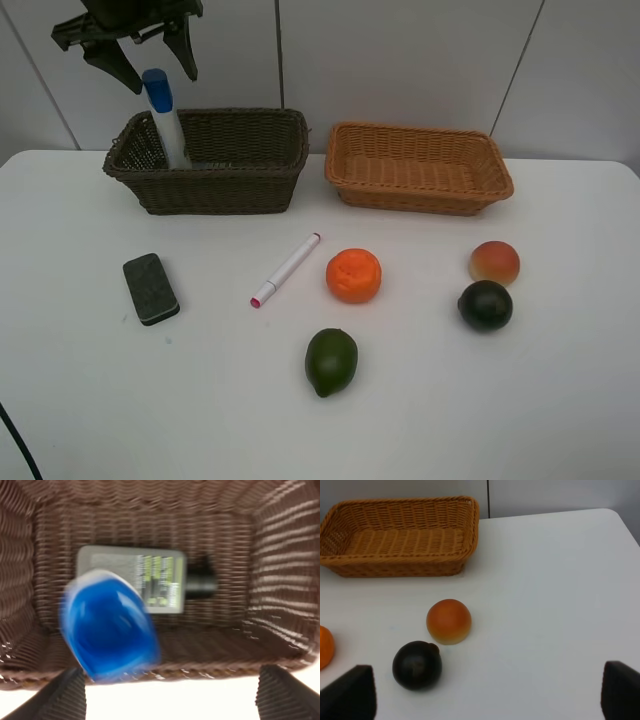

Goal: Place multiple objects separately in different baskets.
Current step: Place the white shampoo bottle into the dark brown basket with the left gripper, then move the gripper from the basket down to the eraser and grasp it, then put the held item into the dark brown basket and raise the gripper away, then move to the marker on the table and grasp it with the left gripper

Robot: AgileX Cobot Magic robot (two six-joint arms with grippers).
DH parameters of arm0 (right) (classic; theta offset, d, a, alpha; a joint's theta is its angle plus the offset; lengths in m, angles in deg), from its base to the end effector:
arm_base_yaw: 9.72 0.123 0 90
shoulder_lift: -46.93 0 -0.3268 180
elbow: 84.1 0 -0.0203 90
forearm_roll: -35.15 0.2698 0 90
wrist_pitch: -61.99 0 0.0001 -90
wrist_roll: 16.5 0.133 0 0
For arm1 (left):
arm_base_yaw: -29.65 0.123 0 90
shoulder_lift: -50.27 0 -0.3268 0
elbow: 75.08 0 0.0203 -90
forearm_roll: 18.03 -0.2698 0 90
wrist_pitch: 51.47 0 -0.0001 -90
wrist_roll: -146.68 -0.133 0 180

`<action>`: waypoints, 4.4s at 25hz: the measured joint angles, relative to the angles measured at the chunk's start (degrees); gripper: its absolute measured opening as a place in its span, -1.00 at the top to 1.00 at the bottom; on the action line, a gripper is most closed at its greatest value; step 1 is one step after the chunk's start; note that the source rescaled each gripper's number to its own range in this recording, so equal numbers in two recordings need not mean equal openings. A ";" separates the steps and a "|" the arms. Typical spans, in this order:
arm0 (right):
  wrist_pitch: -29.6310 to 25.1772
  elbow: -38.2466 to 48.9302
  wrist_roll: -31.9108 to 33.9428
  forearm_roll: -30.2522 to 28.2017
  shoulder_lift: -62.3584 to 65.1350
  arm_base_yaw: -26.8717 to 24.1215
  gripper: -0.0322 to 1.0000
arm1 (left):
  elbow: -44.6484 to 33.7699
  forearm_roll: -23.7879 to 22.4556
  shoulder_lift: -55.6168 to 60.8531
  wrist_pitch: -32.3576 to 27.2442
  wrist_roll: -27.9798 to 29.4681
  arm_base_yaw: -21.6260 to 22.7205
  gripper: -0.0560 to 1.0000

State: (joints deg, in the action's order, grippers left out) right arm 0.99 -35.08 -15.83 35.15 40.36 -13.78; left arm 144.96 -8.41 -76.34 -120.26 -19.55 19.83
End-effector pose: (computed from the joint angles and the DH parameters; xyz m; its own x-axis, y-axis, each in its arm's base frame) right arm 0.0053 -0.0004 0.2700 -0.4456 0.0434 -0.8942 0.0760 0.9971 0.0105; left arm 0.5071 -0.1088 0.3025 -0.9226 -0.1381 -0.3603 -0.0428 0.9646 -0.2600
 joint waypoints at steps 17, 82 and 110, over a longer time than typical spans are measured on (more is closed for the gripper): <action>0.00 0.00 0.00 0.00 0.00 0.00 -0.97 | -58.86 -2.13 33.24 0.27 1.07 0.00 -0.65; 0.00 0.00 0.00 0.00 0.00 0.00 -0.97 | -37.65 12.63 16.62 33.20 -14.45 0.00 -0.10; 0.00 0.00 0.00 0.00 0.00 0.00 -0.97 | -2.25 10.13 -3.25 3.32 -19.96 -4.44 -1.00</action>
State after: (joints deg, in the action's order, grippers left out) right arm 0.99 -35.08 -15.83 35.15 40.36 -13.78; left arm 142.72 1.72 -79.59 -116.94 -39.51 15.38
